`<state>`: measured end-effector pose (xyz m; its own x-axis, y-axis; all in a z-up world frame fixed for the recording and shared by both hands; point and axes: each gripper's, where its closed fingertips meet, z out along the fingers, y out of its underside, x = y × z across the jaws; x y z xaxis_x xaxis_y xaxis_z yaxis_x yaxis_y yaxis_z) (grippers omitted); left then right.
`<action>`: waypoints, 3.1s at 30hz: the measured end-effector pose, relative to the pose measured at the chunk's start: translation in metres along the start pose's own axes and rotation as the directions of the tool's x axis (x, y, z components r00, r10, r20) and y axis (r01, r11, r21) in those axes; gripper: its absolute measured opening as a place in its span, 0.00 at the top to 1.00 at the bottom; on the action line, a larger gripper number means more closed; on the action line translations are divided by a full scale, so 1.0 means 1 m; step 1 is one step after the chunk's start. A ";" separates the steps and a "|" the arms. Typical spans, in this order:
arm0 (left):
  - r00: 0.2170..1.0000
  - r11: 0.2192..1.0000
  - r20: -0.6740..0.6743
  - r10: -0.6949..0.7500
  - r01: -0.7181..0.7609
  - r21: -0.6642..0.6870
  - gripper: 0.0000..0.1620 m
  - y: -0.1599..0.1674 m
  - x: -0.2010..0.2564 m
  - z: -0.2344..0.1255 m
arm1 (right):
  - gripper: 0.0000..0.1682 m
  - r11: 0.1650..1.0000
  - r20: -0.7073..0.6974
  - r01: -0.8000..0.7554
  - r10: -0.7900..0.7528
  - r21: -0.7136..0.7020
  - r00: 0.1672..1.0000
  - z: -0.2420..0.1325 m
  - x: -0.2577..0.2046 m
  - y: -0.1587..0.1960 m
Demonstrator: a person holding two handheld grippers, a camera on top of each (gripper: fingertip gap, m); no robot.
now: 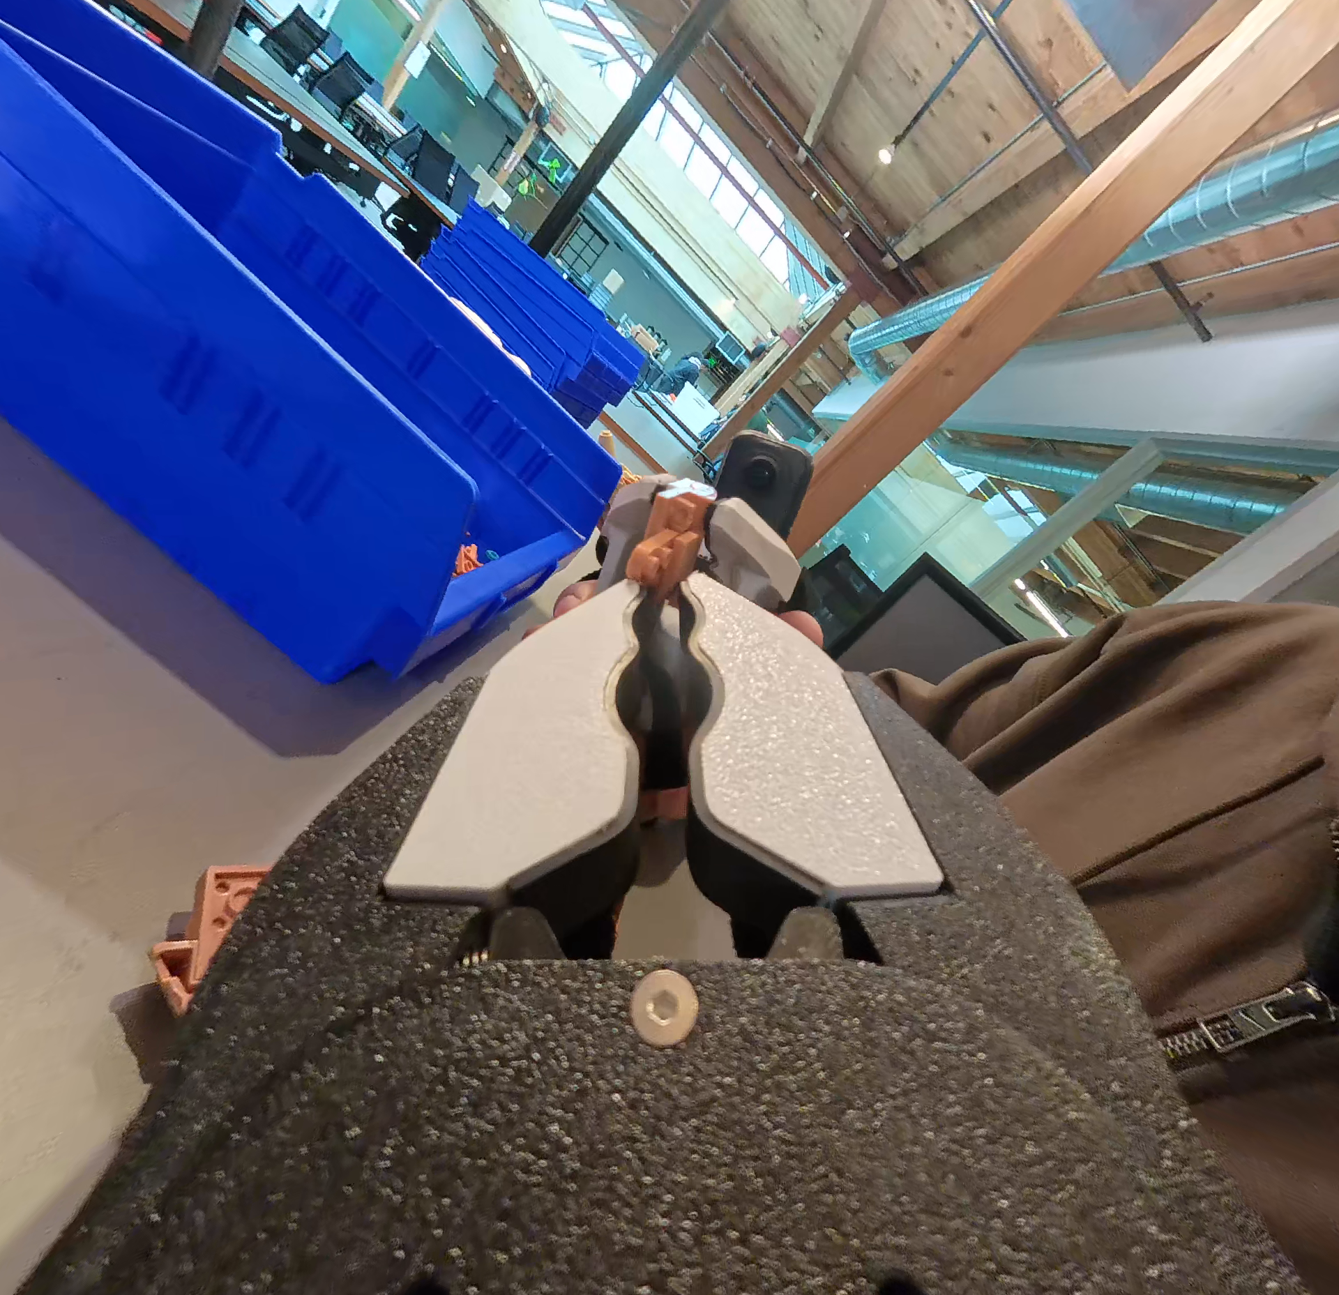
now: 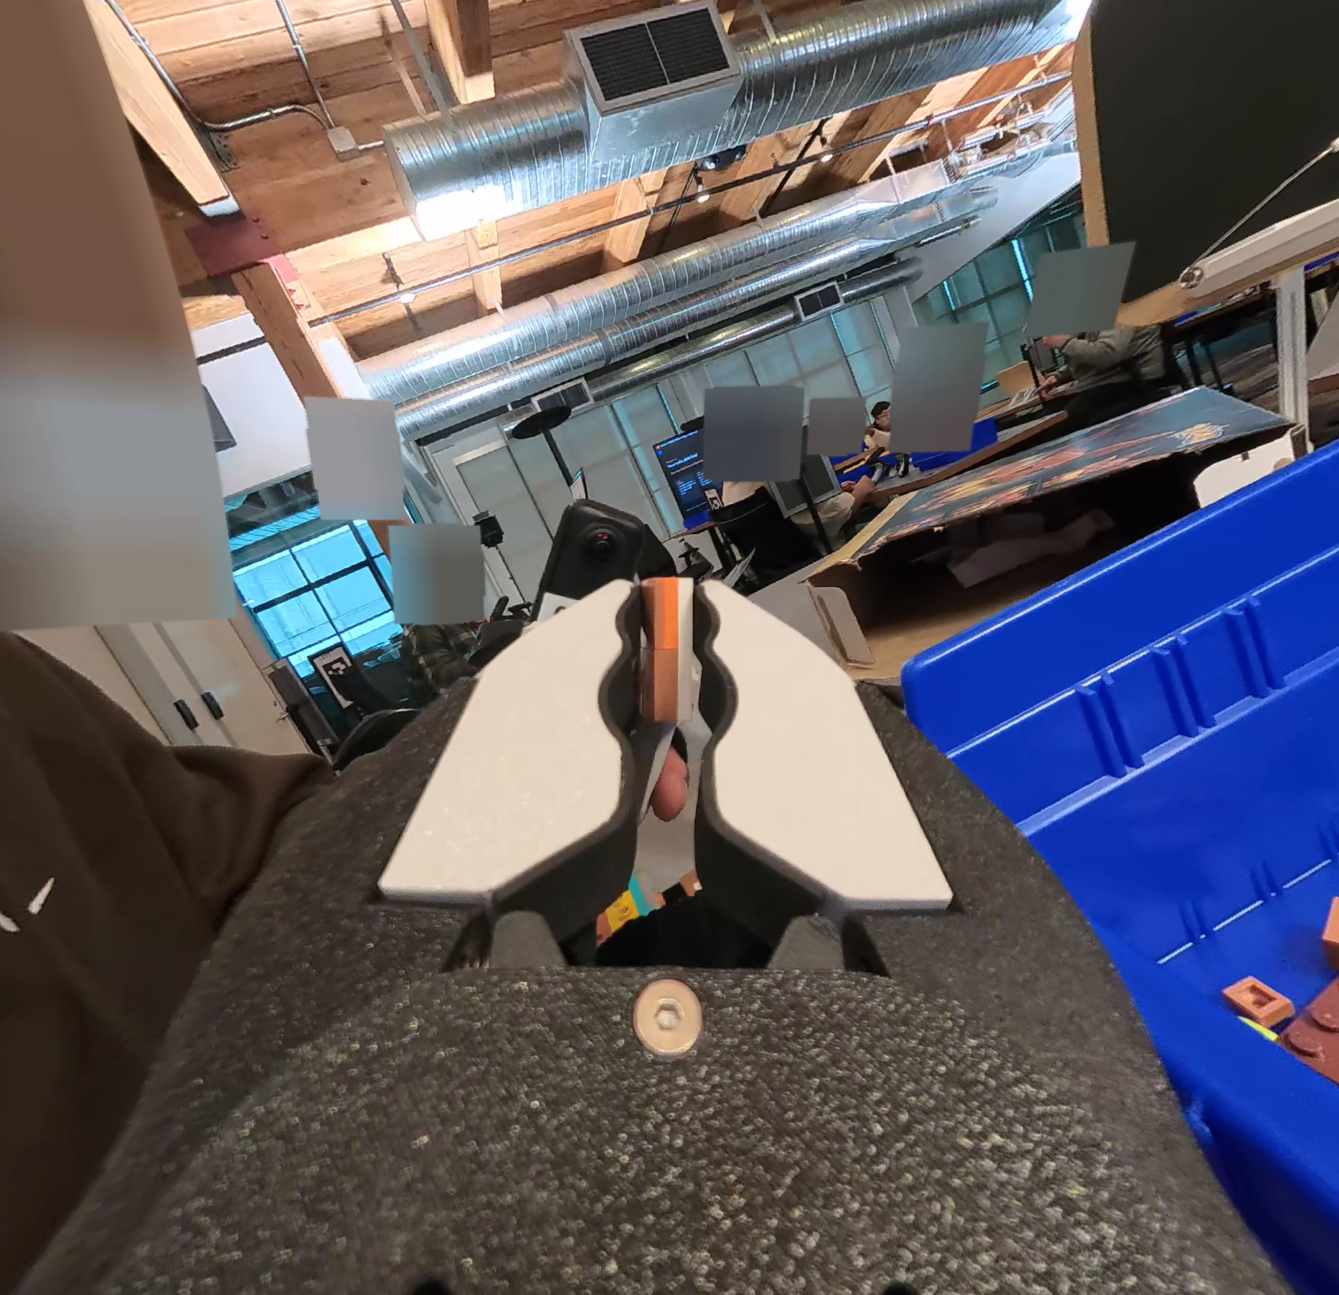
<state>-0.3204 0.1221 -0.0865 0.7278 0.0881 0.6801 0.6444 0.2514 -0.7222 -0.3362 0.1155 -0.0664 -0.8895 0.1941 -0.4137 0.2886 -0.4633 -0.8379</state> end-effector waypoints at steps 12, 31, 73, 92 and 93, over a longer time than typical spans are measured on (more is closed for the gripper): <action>0.998 0.997 0.049 0.042 -0.045 0.066 0.94 -0.004 -0.001 0.001 | 0.93 1.000 -0.010 0.014 -0.014 0.024 1.000 0.002 0.000 0.000; 0.853 0.880 0.219 0.473 -0.449 -0.154 0.95 0.001 -0.006 -0.007 | 0.91 0.891 -0.067 0.427 -0.440 -0.151 0.895 0.000 -0.004 0.009; 0.911 0.918 0.115 0.395 -0.395 -0.024 0.91 -0.004 0.009 -0.001 | 0.93 0.955 0.164 -0.291 0.295 -0.051 0.941 0.003 -0.013 0.008; 0.986 0.997 0.143 0.081 -0.077 -0.031 0.94 -0.004 -0.015 -0.013 | 0.72 0.407 0.058 0.818 -0.882 -0.406 0.468 -0.004 0.000 0.028; 0.987 0.997 0.142 0.079 -0.075 -0.033 0.94 -0.003 -0.015 -0.013 | 0.72 0.365 0.080 0.830 -0.897 -0.420 0.435 -0.004 0.001 0.033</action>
<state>-0.3303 0.1079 -0.0962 0.7357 0.2436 0.6320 0.5955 0.2119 -0.7749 -0.3261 0.1039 -0.0953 -0.6740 0.4311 0.5999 -0.4842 0.3554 -0.7995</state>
